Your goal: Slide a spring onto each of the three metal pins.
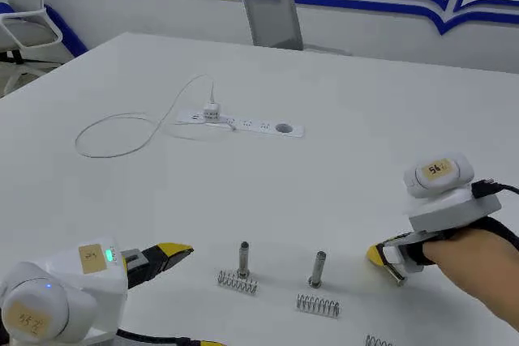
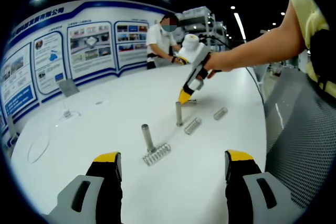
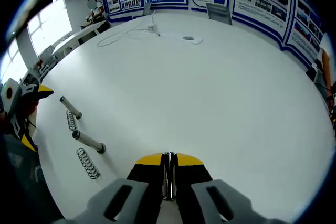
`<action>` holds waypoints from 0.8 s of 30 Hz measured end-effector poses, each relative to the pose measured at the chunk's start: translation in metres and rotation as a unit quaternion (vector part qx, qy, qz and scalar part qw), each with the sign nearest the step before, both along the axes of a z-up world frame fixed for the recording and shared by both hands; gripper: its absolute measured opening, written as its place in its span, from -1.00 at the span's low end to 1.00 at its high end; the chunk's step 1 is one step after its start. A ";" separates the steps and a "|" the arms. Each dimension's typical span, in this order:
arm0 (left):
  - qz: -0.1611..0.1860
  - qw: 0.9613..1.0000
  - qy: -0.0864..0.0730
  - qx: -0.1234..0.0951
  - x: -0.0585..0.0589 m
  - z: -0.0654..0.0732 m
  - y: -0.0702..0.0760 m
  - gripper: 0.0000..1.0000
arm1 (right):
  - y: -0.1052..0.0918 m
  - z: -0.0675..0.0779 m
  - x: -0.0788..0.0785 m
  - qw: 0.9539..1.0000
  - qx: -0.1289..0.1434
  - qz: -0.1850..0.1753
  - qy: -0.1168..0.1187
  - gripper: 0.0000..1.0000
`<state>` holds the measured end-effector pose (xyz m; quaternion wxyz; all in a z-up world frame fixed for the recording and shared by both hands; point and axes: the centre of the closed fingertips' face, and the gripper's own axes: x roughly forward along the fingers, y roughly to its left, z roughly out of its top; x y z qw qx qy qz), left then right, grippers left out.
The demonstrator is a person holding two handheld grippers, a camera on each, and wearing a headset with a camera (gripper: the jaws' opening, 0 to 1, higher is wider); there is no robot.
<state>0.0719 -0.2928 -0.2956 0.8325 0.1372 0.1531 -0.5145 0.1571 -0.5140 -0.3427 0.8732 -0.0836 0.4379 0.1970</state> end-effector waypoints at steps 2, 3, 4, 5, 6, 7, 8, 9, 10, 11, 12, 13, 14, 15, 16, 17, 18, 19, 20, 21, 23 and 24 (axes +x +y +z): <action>-0.001 1.000 0.000 0.000 0.000 0.000 -0.001 0.64 | 0.000 0.004 -0.003 1.000 0.002 0.001 -0.004 -0.82; -0.001 1.000 0.000 0.000 0.000 0.000 -0.001 0.64 | -0.001 0.007 -0.004 1.000 0.003 0.001 -0.008 -0.82; -0.002 1.000 -0.001 0.000 0.000 0.001 -0.002 0.64 | 0.000 0.009 -0.005 1.000 0.004 0.001 -0.011 -0.82; -0.002 1.000 -0.001 -0.001 0.000 0.001 -0.002 0.64 | 0.000 0.012 -0.007 1.000 0.005 0.003 -0.014 -0.82; -0.003 1.000 -0.001 -0.001 0.000 0.002 -0.003 0.64 | 0.000 0.014 -0.008 1.000 0.005 0.004 -0.016 -0.82; -0.003 1.000 -0.002 -0.001 0.000 0.002 -0.003 0.64 | 0.000 0.015 -0.009 1.000 0.005 0.005 -0.019 -0.82; -0.004 1.000 -0.002 -0.001 0.000 0.002 -0.004 0.64 | 0.000 0.017 -0.011 1.000 0.004 0.005 -0.022 -0.82; -0.004 1.000 -0.003 -0.001 0.000 0.002 -0.004 0.64 | -0.001 0.018 -0.012 1.000 0.005 0.006 -0.023 -0.82; -0.005 1.000 -0.003 -0.002 -0.001 0.003 -0.004 0.64 | -0.001 0.020 -0.014 1.000 0.005 0.006 -0.025 -0.82; -0.005 1.000 -0.003 -0.002 -0.001 0.003 -0.004 0.64 | -0.001 0.021 -0.015 1.000 0.005 0.006 -0.027 -0.82; -0.005 1.000 -0.004 -0.001 -0.001 0.003 -0.004 0.64 | -0.001 0.022 -0.017 1.000 0.005 0.007 -0.027 -0.82; -0.005 1.000 -0.004 -0.002 -0.001 0.003 -0.004 0.64 | -0.001 0.023 -0.019 1.000 0.006 0.007 -0.029 -0.82; -0.005 1.000 -0.004 -0.002 -0.001 0.003 -0.004 0.64 | -0.001 0.024 -0.020 0.999 0.005 0.008 -0.031 -0.82; -0.005 1.000 -0.004 -0.001 -0.002 0.003 -0.004 0.64 | -0.001 0.026 -0.021 0.999 0.004 0.009 -0.034 -0.82; -0.005 1.000 -0.004 -0.001 -0.002 0.003 -0.004 0.64 | -0.001 0.026 -0.022 0.999 0.004 0.010 -0.035 -0.82; -0.005 1.000 -0.004 -0.001 -0.002 0.003 -0.004 0.64 | -0.001 0.027 -0.023 0.999 0.004 0.010 -0.037 -0.82; -0.005 1.000 -0.005 0.000 -0.003 0.004 -0.004 0.64 | -0.001 0.028 -0.025 0.999 0.005 0.011 -0.039 -0.82; -0.005 1.000 -0.005 0.000 -0.003 0.004 -0.004 0.64 | -0.001 0.028 -0.026 0.999 0.005 0.011 -0.039 -0.82; -0.004 1.000 -0.005 0.000 -0.003 0.004 -0.003 0.64 | -0.002 0.029 -0.027 0.999 0.005 0.011 -0.040 -0.82; -0.004 1.000 -0.006 0.000 -0.003 0.004 -0.003 0.64 | -0.002 0.030 -0.028 0.999 0.006 0.011 -0.041 -0.82; -0.004 1.000 -0.006 0.000 -0.003 0.005 -0.003 0.64 | -0.002 0.030 -0.031 0.999 0.008 0.011 -0.042 -0.82; -0.004 1.000 -0.007 0.001 -0.003 0.005 -0.003 0.64 | -0.002 0.031 -0.031 0.999 0.008 0.011 -0.043 -0.82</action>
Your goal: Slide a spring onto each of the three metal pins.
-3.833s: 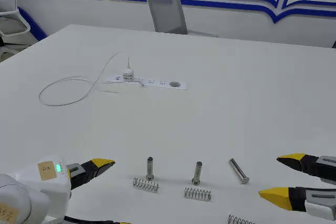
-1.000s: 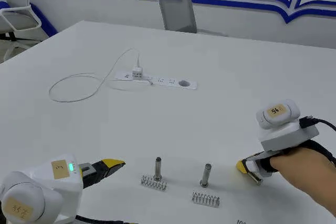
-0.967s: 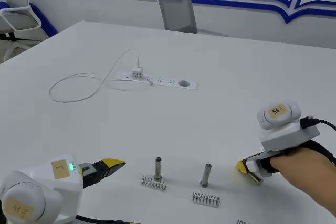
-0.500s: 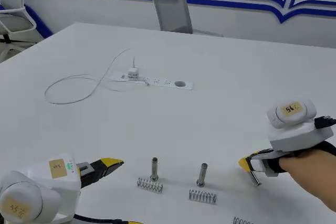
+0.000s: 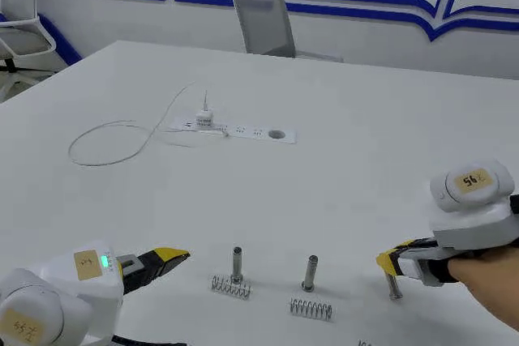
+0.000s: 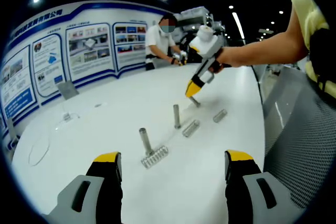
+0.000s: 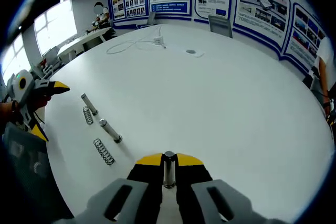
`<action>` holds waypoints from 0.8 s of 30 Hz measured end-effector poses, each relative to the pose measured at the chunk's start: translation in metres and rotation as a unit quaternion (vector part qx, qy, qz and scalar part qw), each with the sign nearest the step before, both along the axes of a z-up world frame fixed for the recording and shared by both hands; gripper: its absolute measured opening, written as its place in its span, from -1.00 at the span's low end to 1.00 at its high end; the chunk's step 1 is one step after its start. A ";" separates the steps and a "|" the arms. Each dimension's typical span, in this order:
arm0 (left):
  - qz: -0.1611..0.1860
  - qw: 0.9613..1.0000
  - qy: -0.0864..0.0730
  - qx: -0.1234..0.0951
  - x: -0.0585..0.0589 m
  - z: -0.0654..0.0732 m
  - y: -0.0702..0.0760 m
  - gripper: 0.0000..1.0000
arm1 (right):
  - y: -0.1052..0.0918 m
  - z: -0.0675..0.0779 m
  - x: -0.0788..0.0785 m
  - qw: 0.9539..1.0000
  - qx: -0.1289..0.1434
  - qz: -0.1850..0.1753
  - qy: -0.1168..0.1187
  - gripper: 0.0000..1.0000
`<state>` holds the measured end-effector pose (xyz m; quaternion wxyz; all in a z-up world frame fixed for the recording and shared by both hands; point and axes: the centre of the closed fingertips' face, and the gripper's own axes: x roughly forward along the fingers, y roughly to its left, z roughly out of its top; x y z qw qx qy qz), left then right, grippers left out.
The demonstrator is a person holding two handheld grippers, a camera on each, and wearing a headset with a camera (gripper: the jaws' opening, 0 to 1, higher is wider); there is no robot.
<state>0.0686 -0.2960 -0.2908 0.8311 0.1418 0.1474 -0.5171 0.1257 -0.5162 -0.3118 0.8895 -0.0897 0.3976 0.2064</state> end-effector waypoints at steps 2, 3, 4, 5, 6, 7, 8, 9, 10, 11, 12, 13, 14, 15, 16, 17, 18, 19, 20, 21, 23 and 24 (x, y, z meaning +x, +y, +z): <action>0.000 1.000 0.000 0.000 0.000 0.000 0.000 0.64 | -0.001 0.001 -0.002 1.000 0.000 0.000 -0.003 -0.82; 0.000 1.000 0.000 -0.001 0.000 0.001 0.000 0.64 | -0.001 0.002 -0.003 1.000 0.001 0.000 -0.003 -0.82; 0.000 1.000 -0.001 0.000 0.000 0.001 0.000 0.64 | -0.001 0.003 -0.005 1.000 0.002 -0.001 -0.005 -0.82; 0.000 1.000 -0.001 0.000 0.000 0.001 -0.001 0.64 | -0.002 0.003 -0.006 1.000 0.002 -0.001 -0.006 -0.82; 0.000 1.000 -0.001 -0.001 0.000 0.001 -0.001 0.64 | -0.002 0.003 -0.006 1.000 0.003 -0.001 -0.008 -0.82; 0.000 1.000 -0.001 -0.001 0.000 0.001 -0.001 0.64 | -0.002 0.004 -0.008 1.000 0.004 0.000 -0.010 -0.82; 0.000 1.000 -0.001 -0.001 0.000 0.001 -0.001 0.64 | -0.002 0.005 -0.009 1.000 0.005 0.000 -0.011 -0.82; 0.000 1.000 -0.001 0.000 0.000 0.001 -0.001 0.64 | -0.003 0.005 -0.010 1.000 0.006 -0.001 -0.012 -0.82; 0.000 1.000 -0.001 -0.001 0.000 0.001 -0.002 0.64 | -0.003 0.005 -0.010 1.000 0.007 -0.001 -0.012 -0.82; 0.000 1.000 -0.001 -0.001 0.000 0.001 -0.002 0.64 | -0.003 0.006 -0.011 1.000 0.008 -0.002 -0.013 -0.82; 0.000 1.000 -0.001 -0.001 0.000 0.001 -0.002 0.64 | -0.004 0.006 -0.012 1.000 0.009 -0.002 -0.014 -0.82; -0.001 1.000 -0.001 -0.001 0.000 0.001 -0.003 0.64 | -0.003 0.006 -0.013 1.000 0.010 -0.003 -0.014 -0.82; -0.001 1.000 -0.001 -0.001 0.000 0.001 -0.003 0.64 | -0.003 0.007 -0.014 1.000 0.011 -0.002 -0.015 -0.82; -0.001 1.000 -0.001 -0.001 0.000 0.001 -0.003 0.64 | -0.002 0.007 -0.015 1.000 0.013 -0.002 -0.016 -0.82; -0.001 1.000 -0.001 -0.001 0.000 0.001 -0.003 0.64 | -0.001 0.007 -0.016 1.000 0.015 -0.001 -0.018 -0.82; -0.001 1.000 -0.001 -0.001 0.000 0.001 -0.003 0.64 | -0.001 0.007 -0.017 1.000 0.015 -0.001 -0.019 -0.82; -0.001 1.000 -0.001 -0.001 0.000 0.001 -0.003 0.64 | -0.001 0.007 -0.017 1.000 0.015 0.000 -0.020 -0.82; -0.001 1.000 -0.001 -0.001 0.000 0.001 -0.003 0.64 | 0.000 0.008 -0.018 1.000 0.017 0.001 -0.022 -0.82; -0.001 1.000 -0.001 -0.001 0.000 0.001 -0.003 0.64 | 0.001 0.008 -0.018 0.999 0.018 0.006 -0.026 -0.82; -0.001 1.000 -0.001 -0.002 0.000 0.001 -0.003 0.64 | 0.002 0.008 -0.020 0.999 0.022 0.006 -0.026 -0.82; -0.001 1.000 -0.002 -0.002 0.000 0.001 -0.003 0.64 | 0.004 0.009 -0.020 0.999 0.022 0.015 -0.035 -0.82; -0.001 1.000 -0.001 -0.002 0.000 0.001 -0.003 0.64 | 0.003 0.009 -0.021 0.999 0.024 0.012 -0.034 -0.82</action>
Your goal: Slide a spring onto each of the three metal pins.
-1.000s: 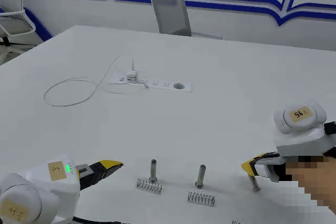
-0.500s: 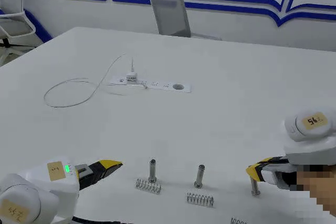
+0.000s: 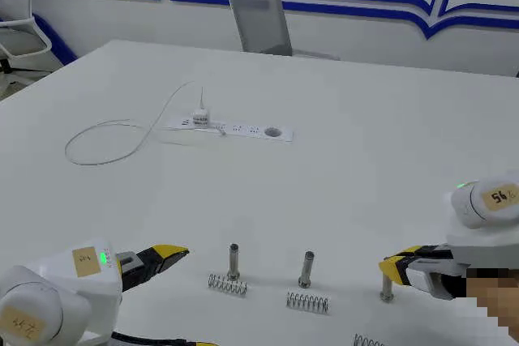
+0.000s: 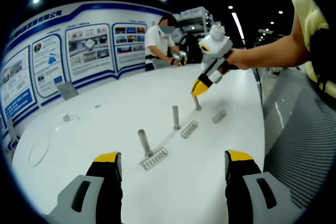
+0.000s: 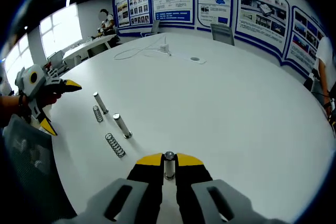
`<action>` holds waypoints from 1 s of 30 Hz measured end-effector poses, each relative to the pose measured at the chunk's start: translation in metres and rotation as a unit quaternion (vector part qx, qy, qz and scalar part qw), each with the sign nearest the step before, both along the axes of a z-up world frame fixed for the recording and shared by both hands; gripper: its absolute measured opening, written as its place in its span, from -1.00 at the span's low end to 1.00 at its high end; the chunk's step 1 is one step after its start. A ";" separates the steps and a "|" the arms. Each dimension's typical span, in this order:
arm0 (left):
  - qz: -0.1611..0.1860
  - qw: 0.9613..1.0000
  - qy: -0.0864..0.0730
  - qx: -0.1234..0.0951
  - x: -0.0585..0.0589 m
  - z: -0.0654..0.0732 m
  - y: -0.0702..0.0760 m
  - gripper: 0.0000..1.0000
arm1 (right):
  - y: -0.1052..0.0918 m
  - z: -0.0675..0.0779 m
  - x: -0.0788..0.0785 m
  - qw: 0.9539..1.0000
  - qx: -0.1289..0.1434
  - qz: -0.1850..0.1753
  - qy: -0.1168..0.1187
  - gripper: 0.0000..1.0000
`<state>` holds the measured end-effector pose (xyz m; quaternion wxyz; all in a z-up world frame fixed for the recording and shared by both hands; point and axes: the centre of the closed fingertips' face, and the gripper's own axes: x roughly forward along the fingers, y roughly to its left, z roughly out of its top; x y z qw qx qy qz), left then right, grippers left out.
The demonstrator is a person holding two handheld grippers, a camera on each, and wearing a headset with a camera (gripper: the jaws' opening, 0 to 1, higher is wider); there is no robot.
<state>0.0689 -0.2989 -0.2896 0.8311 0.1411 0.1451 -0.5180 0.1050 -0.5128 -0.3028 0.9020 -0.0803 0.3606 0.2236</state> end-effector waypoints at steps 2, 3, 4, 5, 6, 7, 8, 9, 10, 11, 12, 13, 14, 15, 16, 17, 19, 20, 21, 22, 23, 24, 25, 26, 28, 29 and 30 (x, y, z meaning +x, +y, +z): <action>0.000 1.000 0.000 -0.001 0.000 0.000 0.000 0.64 | 0.001 0.000 -0.001 1.000 0.003 0.004 -0.004 -0.82; 0.000 1.000 0.000 -0.001 0.000 0.001 0.000 0.64 | 0.001 0.000 -0.001 1.000 0.004 0.004 -0.007 -0.82; 0.000 1.000 0.000 -0.001 0.000 0.000 0.000 0.64 | 0.000 0.000 -0.002 1.000 0.005 0.002 -0.005 -0.82; -0.001 1.000 -0.001 -0.002 0.000 0.001 -0.001 0.64 | 0.000 0.000 -0.002 1.000 0.005 0.004 -0.007 -0.82; 0.000 1.000 0.000 -0.002 0.000 0.001 -0.001 0.64 | 0.000 0.000 -0.002 1.000 0.007 0.004 -0.008 -0.82; -0.001 1.000 0.000 -0.001 0.000 0.000 -0.001 0.64 | -0.001 0.000 -0.002 1.000 0.007 0.002 -0.007 -0.82; -0.001 1.000 0.000 -0.001 0.000 0.000 -0.001 0.64 | -0.001 0.000 -0.002 1.000 0.007 0.002 -0.006 -0.82; -0.001 1.000 0.000 -0.002 0.000 0.000 -0.001 0.64 | -0.001 0.000 -0.002 1.000 0.008 0.002 -0.006 -0.82; -0.002 1.000 0.000 -0.001 -0.001 0.000 -0.001 0.64 | -0.001 0.000 -0.003 1.000 0.008 0.003 -0.005 -0.82; -0.002 1.000 0.000 -0.001 -0.001 0.000 -0.001 0.64 | -0.001 0.000 -0.003 1.000 0.008 0.004 -0.005 -0.81; -0.003 1.000 0.000 -0.001 -0.001 0.000 -0.002 0.64 | -0.001 0.000 -0.003 1.000 0.006 0.006 -0.004 -0.81; -0.003 1.000 0.000 -0.002 -0.001 0.000 -0.002 0.64 | -0.001 0.000 -0.003 1.000 0.005 0.008 -0.004 -0.81; -0.003 1.000 0.000 -0.002 -0.001 0.000 -0.002 0.64 | 0.000 0.000 -0.003 1.000 0.004 0.010 -0.005 -0.81; -0.003 1.000 -0.001 -0.002 -0.001 0.000 -0.003 0.64 | 0.000 0.000 -0.003 1.000 0.002 0.012 -0.006 -0.81; -0.004 1.000 -0.001 -0.003 -0.001 0.001 -0.003 0.64 | 0.000 -0.001 -0.003 1.000 0.002 0.012 -0.006 -0.81; -0.004 1.000 -0.001 -0.003 -0.001 0.001 -0.003 0.64 | 0.001 -0.001 -0.004 1.000 0.003 0.013 -0.005 -0.81; -0.004 1.000 -0.001 -0.003 -0.001 0.001 -0.003 0.64 | 0.000 -0.001 -0.004 1.000 0.001 0.013 -0.006 -0.81; -0.004 1.000 -0.001 -0.003 -0.001 0.001 -0.003 0.64 | 0.000 -0.001 -0.004 1.000 0.001 0.013 -0.005 -0.81; -0.004 1.000 -0.001 -0.003 -0.001 0.001 -0.003 0.64 | 0.000 -0.001 -0.004 1.000 0.002 0.013 -0.004 -0.81; -0.004 1.000 -0.001 -0.003 -0.001 0.001 -0.003 0.64 | 0.000 -0.001 -0.004 1.000 0.001 0.013 -0.006 -0.81; -0.003 1.000 -0.001 -0.003 -0.001 0.001 -0.003 0.64 | 0.000 0.000 -0.003 1.000 0.001 0.013 -0.008 -0.80; -0.003 1.000 -0.001 -0.003 -0.001 0.001 -0.003 0.64 | 0.000 0.001 -0.003 1.000 0.002 0.013 -0.009 -0.79; -0.003 1.000 -0.001 -0.003 -0.001 0.001 -0.002 0.64 | 0.000 0.001 -0.003 1.000 0.003 0.013 -0.010 -0.78; -0.003 1.000 -0.002 -0.003 -0.001 0.001 -0.003 0.64 | 0.000 0.002 -0.003 1.000 0.002 0.014 -0.010 -0.78; -0.004 1.000 -0.002 -0.003 -0.001 0.001 -0.003 0.64 | 0.000 0.002 -0.004 1.000 0.000 0.017 -0.011 -0.76; -0.004 1.000 -0.002 -0.003 -0.002 0.001 -0.003 0.64 | 0.000 0.003 -0.004 1.000 0.000 0.017 -0.012 -0.75; -0.003 1.000 -0.002 -0.002 -0.001 0.001 -0.002 0.64 | 0.000 0.005 -0.005 1.000 0.001 0.018 -0.013 -0.74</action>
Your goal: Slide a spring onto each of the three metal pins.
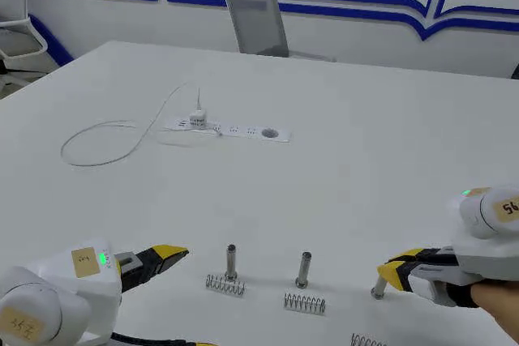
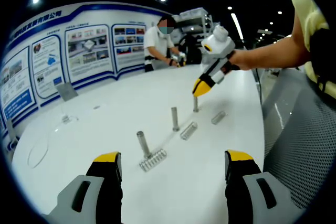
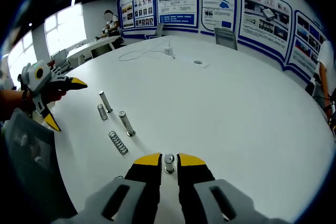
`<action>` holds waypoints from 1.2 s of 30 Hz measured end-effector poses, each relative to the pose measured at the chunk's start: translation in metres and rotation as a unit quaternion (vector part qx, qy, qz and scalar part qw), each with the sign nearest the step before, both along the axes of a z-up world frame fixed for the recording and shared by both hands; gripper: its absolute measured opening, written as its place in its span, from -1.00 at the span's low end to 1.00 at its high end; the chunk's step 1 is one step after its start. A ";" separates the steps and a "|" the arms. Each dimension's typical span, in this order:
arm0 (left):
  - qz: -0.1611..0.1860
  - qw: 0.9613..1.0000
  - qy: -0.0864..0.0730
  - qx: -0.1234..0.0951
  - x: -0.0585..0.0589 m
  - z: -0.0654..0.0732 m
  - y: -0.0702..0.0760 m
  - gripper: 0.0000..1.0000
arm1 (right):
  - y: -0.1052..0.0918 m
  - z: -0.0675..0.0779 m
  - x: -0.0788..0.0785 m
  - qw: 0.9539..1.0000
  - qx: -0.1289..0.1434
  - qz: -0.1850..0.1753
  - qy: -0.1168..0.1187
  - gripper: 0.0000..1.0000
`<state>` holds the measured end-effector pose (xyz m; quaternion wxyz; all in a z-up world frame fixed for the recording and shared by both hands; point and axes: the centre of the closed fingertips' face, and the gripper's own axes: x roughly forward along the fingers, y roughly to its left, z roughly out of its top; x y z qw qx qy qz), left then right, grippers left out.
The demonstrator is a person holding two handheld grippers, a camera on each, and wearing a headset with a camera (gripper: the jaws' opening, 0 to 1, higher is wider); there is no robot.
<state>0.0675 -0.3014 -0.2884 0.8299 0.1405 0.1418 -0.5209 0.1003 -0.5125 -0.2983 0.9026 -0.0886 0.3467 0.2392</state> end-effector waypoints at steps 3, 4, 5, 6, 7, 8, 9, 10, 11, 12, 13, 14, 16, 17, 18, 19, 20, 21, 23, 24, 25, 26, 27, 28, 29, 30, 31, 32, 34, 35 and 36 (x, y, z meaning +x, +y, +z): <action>-0.001 1.000 0.000 0.000 0.000 0.000 0.000 0.64 | -0.002 0.002 -0.001 1.000 0.000 0.001 -0.003 -0.72; -0.001 1.000 0.000 0.000 0.000 0.000 0.000 0.64 | -0.003 0.002 -0.002 1.000 0.001 0.001 -0.004 -0.71; -0.001 1.000 0.000 0.001 -0.001 0.000 0.000 0.64 | -0.004 0.003 -0.003 1.000 0.000 0.002 -0.006 -0.70; -0.001 1.000 0.000 0.001 -0.001 0.000 0.000 0.64 | -0.005 0.004 -0.004 1.000 -0.002 0.003 -0.007 -0.69; -0.001 1.000 0.000 0.001 -0.001 0.000 0.000 0.64 | -0.006 0.005 -0.005 1.000 -0.002 0.004 -0.009 -0.69; -0.001 1.000 0.000 0.001 -0.001 0.000 0.000 0.64 | -0.007 0.006 -0.006 1.000 -0.001 0.005 -0.010 -0.68; -0.001 1.000 0.000 0.001 -0.001 0.000 0.000 0.64 | -0.009 0.006 -0.007 1.000 -0.001 0.005 -0.011 -0.68; -0.001 1.000 0.000 0.001 -0.001 0.000 0.000 0.64 | -0.011 0.007 -0.009 1.000 -0.003 0.007 -0.013 -0.68; -0.001 1.000 0.000 0.002 -0.001 0.000 0.000 0.64 | -0.012 0.008 -0.011 1.000 -0.002 0.008 -0.013 -0.67; -0.001 1.000 0.000 0.003 -0.001 0.000 0.000 0.63 | -0.013 0.008 -0.013 1.000 -0.002 0.010 -0.013 -0.67; -0.002 1.000 0.000 0.003 -0.001 0.000 0.000 0.63 | -0.014 0.007 -0.015 1.000 -0.002 0.011 -0.012 -0.67; -0.002 1.000 0.000 0.002 -0.001 0.000 0.000 0.63 | -0.015 0.007 -0.016 1.000 -0.003 0.013 -0.013 -0.66; -0.003 1.000 -0.001 0.002 -0.002 0.001 -0.001 0.63 | -0.016 0.006 -0.021 1.000 0.000 0.020 -0.010 -0.66; -0.004 1.000 -0.001 0.002 -0.002 0.001 -0.001 0.63 | -0.015 0.005 -0.024 1.000 0.003 0.025 -0.008 -0.66; -0.004 1.000 -0.001 0.002 -0.002 0.001 -0.002 0.63 | -0.015 0.004 -0.027 1.000 0.002 0.029 -0.006 -0.65; -0.004 1.000 -0.001 0.001 -0.002 0.002 -0.002 0.63 | -0.015 0.003 -0.029 0.999 0.001 0.032 -0.004 -0.65; -0.005 1.000 -0.001 0.001 -0.002 0.002 -0.002 0.63 | -0.014 0.002 -0.033 0.999 0.000 0.040 -0.002 -0.65; -0.005 1.000 -0.002 0.001 -0.002 0.002 -0.002 0.63 | -0.013 0.001 -0.036 0.999 0.002 0.047 0.001 -0.65; -0.006 1.000 -0.001 0.001 -0.002 0.002 -0.002 0.63 | -0.010 -0.002 -0.041 0.998 0.002 0.059 0.005 -0.65; -0.006 1.000 -0.001 0.001 -0.002 0.002 -0.002 0.63 | -0.009 -0.003 -0.043 0.998 0.003 0.062 0.007 -0.65; -0.006 1.000 -0.001 0.001 -0.002 0.002 -0.003 0.63 | -0.008 -0.004 -0.045 0.998 0.004 0.066 0.008 -0.64; -0.007 1.000 -0.001 0.002 -0.003 0.002 -0.003 0.63 | -0.007 -0.005 -0.047 0.997 0.005 0.070 0.010 -0.64; -0.007 1.000 -0.001 0.002 -0.003 0.002 -0.003 0.63 | -0.004 -0.007 -0.049 0.997 0.010 0.077 0.015 -0.64; -0.008 1.000 -0.001 0.002 -0.003 0.002 -0.003 0.63 | -0.003 -0.007 -0.050 0.997 0.010 0.079 0.015 -0.64; -0.008 1.000 -0.001 0.002 -0.003 0.002 -0.004 0.63 | 0.000 -0.008 -0.051 0.996 0.011 0.087 0.017 -0.64; -0.009 1.000 -0.001 0.003 -0.003 0.002 -0.004 0.63 | 0.005 -0.010 -0.054 0.995 0.012 0.097 0.023 -0.64; -0.009 1.000 -0.001 0.002 -0.003 0.002 -0.004 0.63 | 0.009 -0.010 -0.056 0.994 0.012 0.105 0.025 -0.64; -0.009 1.000 -0.001 0.002 -0.003 0.002 -0.005 0.63 | 0.015 -0.012 -0.059 0.992 0.009 0.120 0.032 -0.64; -0.009 1.000 -0.001 0.003 -0.003 0.001 -0.005 0.63 | 0.022 -0.015 -0.060 0.991 0.000 0.133 0.035 -0.64; -0.009 1.000 -0.001 0.002 -0.003 0.001 -0.005 0.63 | 0.027 -0.017 -0.062 0.989 -0.003 0.144 0.040 -0.64; -0.009 1.000 -0.001 0.001 -0.003 0.001 -0.006 0.63 | 0.030 -0.019 -0.062 0.988 -0.004 0.149 0.043 -0.64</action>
